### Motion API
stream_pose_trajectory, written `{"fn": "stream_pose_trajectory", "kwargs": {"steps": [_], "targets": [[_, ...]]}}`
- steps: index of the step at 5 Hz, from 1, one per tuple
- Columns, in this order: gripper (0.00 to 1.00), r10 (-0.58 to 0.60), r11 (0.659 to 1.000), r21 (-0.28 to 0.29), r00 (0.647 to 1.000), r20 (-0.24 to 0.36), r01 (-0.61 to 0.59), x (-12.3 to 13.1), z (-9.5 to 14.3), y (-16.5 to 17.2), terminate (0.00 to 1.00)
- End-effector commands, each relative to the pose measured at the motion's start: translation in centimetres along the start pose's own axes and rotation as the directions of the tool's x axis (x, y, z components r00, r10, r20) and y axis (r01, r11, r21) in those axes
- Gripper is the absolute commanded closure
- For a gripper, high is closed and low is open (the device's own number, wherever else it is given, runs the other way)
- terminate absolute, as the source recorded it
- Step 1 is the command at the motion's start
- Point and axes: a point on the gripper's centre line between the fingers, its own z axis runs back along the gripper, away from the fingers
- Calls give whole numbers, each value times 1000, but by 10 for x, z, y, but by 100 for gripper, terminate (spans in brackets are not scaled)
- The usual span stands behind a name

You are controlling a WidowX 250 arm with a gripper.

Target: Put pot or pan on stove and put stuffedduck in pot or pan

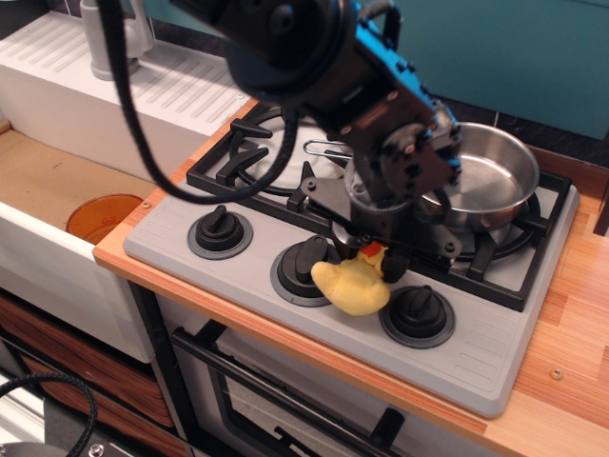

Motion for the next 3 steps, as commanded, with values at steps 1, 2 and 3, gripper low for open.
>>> {"fn": "stream_pose_trajectory", "kwargs": {"steps": [1,2,3], "targets": [[100,36,999,-27,999,-28,-37,37,63,0,0],[100,68,997,-25,996,-59,-69,53,81,-4,0],[100,82,996,-30,995,-57,-84,64,82,-8,0]]}}
